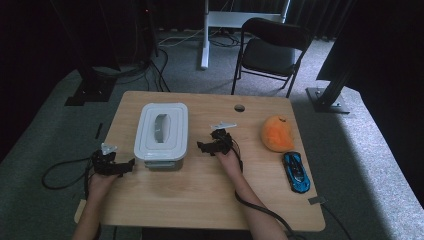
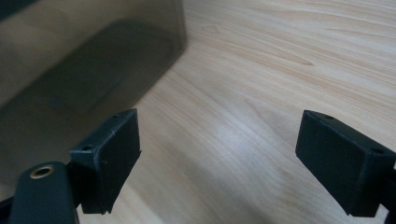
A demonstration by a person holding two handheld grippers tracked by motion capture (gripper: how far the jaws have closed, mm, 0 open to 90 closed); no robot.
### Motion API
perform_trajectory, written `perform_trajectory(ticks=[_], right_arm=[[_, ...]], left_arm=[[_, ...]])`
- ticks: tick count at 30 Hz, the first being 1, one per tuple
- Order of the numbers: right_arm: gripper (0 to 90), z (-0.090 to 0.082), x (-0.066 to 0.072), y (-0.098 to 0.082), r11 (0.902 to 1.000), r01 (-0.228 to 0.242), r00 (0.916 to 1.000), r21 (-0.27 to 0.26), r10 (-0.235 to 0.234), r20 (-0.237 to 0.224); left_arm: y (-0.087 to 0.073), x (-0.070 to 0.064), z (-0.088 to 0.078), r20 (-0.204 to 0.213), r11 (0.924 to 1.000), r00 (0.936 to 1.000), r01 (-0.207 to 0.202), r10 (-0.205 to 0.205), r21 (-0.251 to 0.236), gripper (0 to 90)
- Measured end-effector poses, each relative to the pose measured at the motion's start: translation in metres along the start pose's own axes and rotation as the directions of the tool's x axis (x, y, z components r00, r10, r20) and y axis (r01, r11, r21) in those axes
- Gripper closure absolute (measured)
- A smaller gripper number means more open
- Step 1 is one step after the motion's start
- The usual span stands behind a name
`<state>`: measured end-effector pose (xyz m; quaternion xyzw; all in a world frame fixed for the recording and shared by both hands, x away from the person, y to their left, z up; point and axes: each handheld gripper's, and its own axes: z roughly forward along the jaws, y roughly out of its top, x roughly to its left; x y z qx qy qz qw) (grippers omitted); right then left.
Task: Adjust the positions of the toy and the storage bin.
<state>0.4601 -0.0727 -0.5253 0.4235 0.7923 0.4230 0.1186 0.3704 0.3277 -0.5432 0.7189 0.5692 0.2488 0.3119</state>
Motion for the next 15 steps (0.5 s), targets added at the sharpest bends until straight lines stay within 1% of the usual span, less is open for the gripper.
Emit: perform_trajectory(ticks=[1,2,3,4,5,6,7,8,9,10,11,12,13,14,15], right_arm=[[13.4,0.002,0.0,0.001,0.9999,-0.009,0.9999,-0.004,0.009,-0.007],[13.3,0.004,0.0,0.001,0.9997,-0.023,0.9994,-0.008,0.023,-0.026],[13.3,0.006,0.001,0.002,0.9997,-0.023,0.9995,-0.003,0.023,-0.022],[13.3,0.008,0.002,0.003,0.9999,-0.014,0.9998,-0.004,0.014,-0.012],[13.3,0.009,0.002,0.003,0.9998,-0.016,0.9996,-0.01,0.016,-0.024],[13.3,0.011,0.002,0.004,0.9998,-0.019,0.9995,-0.006,0.019,-0.026],[13.3,0.013,0.004,0.006,0.9999,-0.016,0.9998,0.002,0.017,-0.007],[13.3,0.015,0.004,0.007,0.9999,-0.015,0.9998,-0.001,0.015,-0.012],[13.3,0.016,0.005,0.008,0.9997,-0.024,0.9992,-0.005,0.024,-0.031],[13.3,0.018,0.006,0.01,0.9998,-0.022,0.9993,0.002,0.022,-0.03],[13.3,0.02,0.007,0.011,0.9999,-0.016,0.9996,0.007,0.016,-0.024],[13.3,0.022,0.008,0.012,0.9999,-0.015,0.9992,-0.002,0.015,-0.037],[13.3,0.023,0.009,0.014,0.9998,-0.021,0.9987,-0.002,0.021,-0.046],[13.3,0.025,0.01,0.015,0.9997,-0.022,0.999,0.0,0.022,-0.038],[13.3,0.027,0.011,0.016,0.9998,-0.018,0.999,0.001,0.019,-0.042]], left_arm=[[0.002,0.0,0.002,0.004,1.0,1.0,0.001,-0.001,0.001,0.3],[0.004,0.0,0.003,0.007,1.0,1.0,0.005,-0.005,-0.008,0.3],[0.006,-0.001,0.004,0.013,0.9998,0.9999,0.006,-0.005,-0.017,0.2],[0.008,-0.001,0.005,0.013,0.9999,0.9999,0.004,-0.004,-0.013,0.3],[0.01,-0.001,0.007,0.007,0.9998,1.0,0.002,-0.002,-0.02,0.3],[0.012,-0.002,0.008,0.013,0.9998,0.9999,-0.002,0.002,-0.022,0.3],[0.015,-0.003,0.011,0.021,0.9999,0.9998,-0.006,0.006,-0.012,0.3],[0.018,-0.004,0.012,0.024,0.9999,0.9996,-0.012,0.012,-0.01,0.3],[0.02,-0.005,0.012,0.028,0.9997,0.9994,-0.02,0.021,-0.01,0.3],[0.023,-0.005,0.013,0.034,0.9996,0.9991,-0.023,0.024,-0.015,0.3],[0.025,-0.006,0.013,0.033,0.9995,0.9992,-0.023,0.024,-0.023,0.3],[0.027,-0.005,0.014,0.034,0.9994,0.9991,-0.026,0.026,-0.023,0.3],[0.028,-0.004,0.015,0.036,0.9996,0.9992,-0.017,0.018,-0.024,0.3],[0.03,-0.003,0.015,0.032,0.9995,0.9993,-0.016,0.016,-0.027,0.3],[0.032,-0.003,0.017,0.033,0.9995,0.9993,-0.016,0.017,-0.027,0.3]])
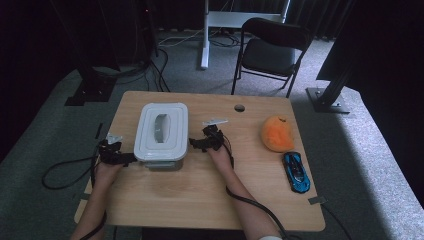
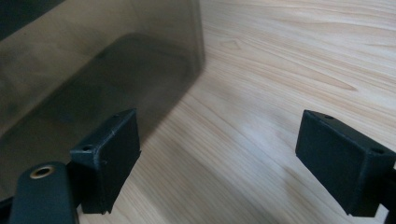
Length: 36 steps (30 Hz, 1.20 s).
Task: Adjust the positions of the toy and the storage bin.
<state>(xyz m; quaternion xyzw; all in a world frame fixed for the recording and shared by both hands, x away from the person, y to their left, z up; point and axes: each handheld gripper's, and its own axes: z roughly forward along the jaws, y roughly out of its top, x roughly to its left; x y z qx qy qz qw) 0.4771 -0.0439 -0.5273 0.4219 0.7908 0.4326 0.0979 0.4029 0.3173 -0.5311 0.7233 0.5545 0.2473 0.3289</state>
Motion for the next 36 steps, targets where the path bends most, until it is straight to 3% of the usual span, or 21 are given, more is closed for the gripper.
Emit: perform_trajectory(ticks=[3,8,14,20,22,30,36], right_arm=[[13.3,0.006,0.004,0.004,0.9996,0.021,0.9994,0.016,-0.022,0.027],[13.4,0.01,0.005,0.011,0.9999,-0.01,0.9998,-0.003,0.01,0.014],[13.8,0.012,0.004,0.016,1.0,0.007,0.9997,0.004,-0.008,0.023],[14.5,0.011,0.004,0.02,0.9995,0.032,0.9988,0.006,-0.032,0.037],[15.6,0.01,0.003,0.02,0.9995,0.032,0.999,0.002,-0.032,0.03],[17.9,0.005,0.0,0.019,0.9986,0.051,0.9987,0.014,-0.051,0.006],[19.7,-0.001,-0.003,0.019,0.9967,0.079,0.9964,0.02,-0.08,0.03]], left_arm=[[0.006,0.001,0.002,-0.002,0.9999,0.9999,-0.016,0.016,0.004,0.3],[0.014,0.004,0.007,0.004,0.9999,0.9999,-0.011,0.011,-0.002,0.2],[0.023,-0.001,0.01,0.017,0.9997,0.9998,-0.014,0.014,-0.018,0.2],[0.029,-0.007,0.008,0.046,0.9988,0.9979,-0.043,0.045,-0.024,0.3],[0.03,-0.009,0.007,0.036,0.9982,0.9977,-0.056,0.057,-0.02,0.3],[0.03,-0.023,0.003,0.005,0.9984,0.9991,-0.042,0.043,-0.037,0.3],[0.032,-0.035,0.0,0.02,0.996,0.9959,-0.089,0.089,-0.01,0.3]])
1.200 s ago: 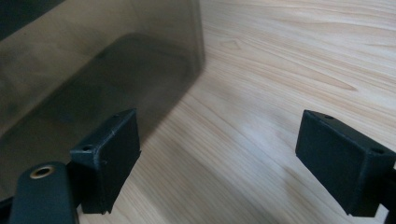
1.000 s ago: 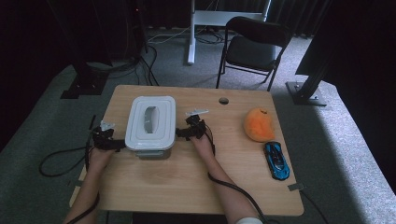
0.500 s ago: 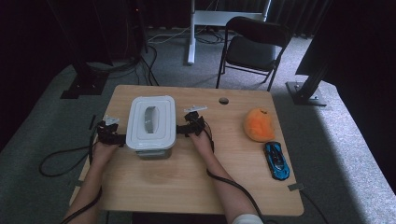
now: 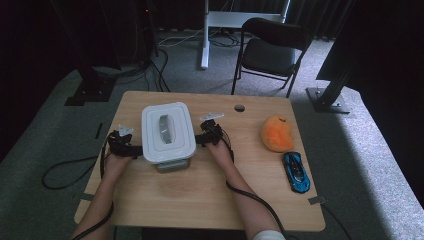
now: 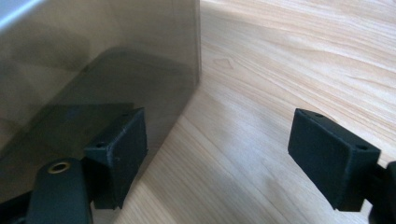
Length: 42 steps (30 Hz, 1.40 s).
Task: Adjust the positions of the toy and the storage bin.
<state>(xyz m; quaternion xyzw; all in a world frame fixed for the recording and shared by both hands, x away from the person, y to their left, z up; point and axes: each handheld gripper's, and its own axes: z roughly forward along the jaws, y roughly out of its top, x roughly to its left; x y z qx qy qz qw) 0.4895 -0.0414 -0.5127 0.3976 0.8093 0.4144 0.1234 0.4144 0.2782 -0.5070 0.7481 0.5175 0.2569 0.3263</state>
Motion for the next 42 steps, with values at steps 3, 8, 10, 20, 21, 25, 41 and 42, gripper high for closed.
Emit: perform_trajectory(ticks=[3,8,10,20,21,25,41,42], right_arm=[[20.7,-0.003,-0.003,-0.002,1.0,-0.002,0.9999,0.002,0.002,-0.01],[21.6,-0.009,-0.006,-0.005,0.9998,0.019,0.9996,0.008,-0.019,-0.02],[21.6,-0.013,-0.008,-0.005,0.9994,0.027,0.9994,0.022,-0.027,-0.022],[23.0,-0.029,-0.015,-0.017,0.9989,0.042,0.9988,0.022,-0.041,-0.027],[23.0,-0.03,-0.017,-0.019,0.9991,0.037,0.9988,0.02,-0.037,-0.032],[23.0,-0.037,-0.021,-0.025,0.9993,0.034,0.9988,0.017,-0.033,-0.037],[23.4,-0.071,-0.032,-0.046,0.999,0.044,0.9989,-0.001,-0.044,-0.017],[23.4,-0.073,-0.033,-0.047,0.9989,0.047,0.9988,-0.002,-0.048,-0.015]], left_arm=[[0.002,-0.005,-0.001,0.001,1.0,1.0,0.006,-0.006,-0.004,0.3],[0.002,-0.013,-0.003,0.003,1.0,1.0,0.004,-0.004,-0.001,0.3],[0.001,-0.017,-0.004,0.002,1.0,1.0,-0.002,0.002,-0.009,0.4],[-0.003,-0.04,-0.012,0.04,0.9995,0.9992,-0.001,0.002,-0.033,0.4],[-0.003,-0.042,-0.013,0.041,0.9995,0.9992,-0.001,0.002,-0.03,0.4],[-0.003,-0.05,-0.015,0.045,0.9993,0.9989,-0.012,0.014,-0.035,0.4],[-0.006,-0.084,-0.016,0.075,0.9985,0.9961,-0.045,0.047,-0.031,0.4],[-0.006,-0.09,-0.017,0.076,0.9978,0.9953,-0.058,0.06,-0.033,0.4]])
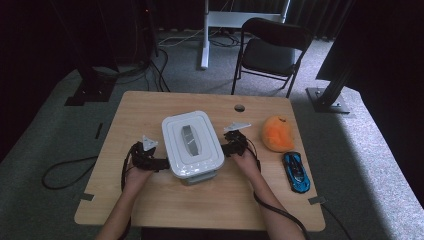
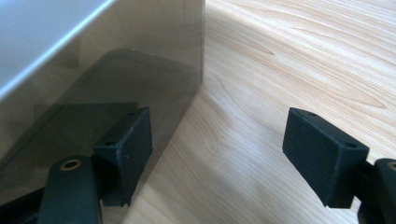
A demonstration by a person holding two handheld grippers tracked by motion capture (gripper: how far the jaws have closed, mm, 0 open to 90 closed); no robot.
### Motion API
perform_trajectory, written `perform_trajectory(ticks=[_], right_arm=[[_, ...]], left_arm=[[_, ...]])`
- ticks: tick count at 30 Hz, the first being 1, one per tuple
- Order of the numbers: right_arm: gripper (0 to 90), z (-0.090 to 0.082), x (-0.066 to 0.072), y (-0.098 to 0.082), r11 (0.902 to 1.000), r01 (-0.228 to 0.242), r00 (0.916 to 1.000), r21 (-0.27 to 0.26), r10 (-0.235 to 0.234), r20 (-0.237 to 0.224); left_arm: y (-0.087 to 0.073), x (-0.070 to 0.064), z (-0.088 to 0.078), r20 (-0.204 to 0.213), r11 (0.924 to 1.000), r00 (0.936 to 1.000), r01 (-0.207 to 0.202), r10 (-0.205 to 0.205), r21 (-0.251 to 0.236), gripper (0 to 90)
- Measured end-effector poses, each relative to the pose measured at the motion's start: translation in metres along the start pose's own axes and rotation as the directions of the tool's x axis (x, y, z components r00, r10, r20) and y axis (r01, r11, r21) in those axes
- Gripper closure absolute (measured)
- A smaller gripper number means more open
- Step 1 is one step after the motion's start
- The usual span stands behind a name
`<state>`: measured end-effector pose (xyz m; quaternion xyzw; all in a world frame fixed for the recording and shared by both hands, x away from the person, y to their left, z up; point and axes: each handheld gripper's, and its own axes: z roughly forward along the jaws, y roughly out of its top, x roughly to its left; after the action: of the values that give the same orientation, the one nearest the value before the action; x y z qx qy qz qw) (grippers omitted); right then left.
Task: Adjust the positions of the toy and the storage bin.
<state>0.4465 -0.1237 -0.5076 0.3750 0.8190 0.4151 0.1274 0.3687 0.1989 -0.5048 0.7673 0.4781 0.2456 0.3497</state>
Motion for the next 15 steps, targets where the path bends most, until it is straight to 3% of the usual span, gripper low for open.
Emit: perform_trajectory(ticks=[15], right_arm=[[24.0,-0.026,-0.012,-0.015,0.9991,0.04,0.9992,0.013,-0.04,0.006]], left_arm=[[-0.002,-0.031,0.003,0.046,0.9992,0.9982,-0.038,0.038,0.01,0.3]])
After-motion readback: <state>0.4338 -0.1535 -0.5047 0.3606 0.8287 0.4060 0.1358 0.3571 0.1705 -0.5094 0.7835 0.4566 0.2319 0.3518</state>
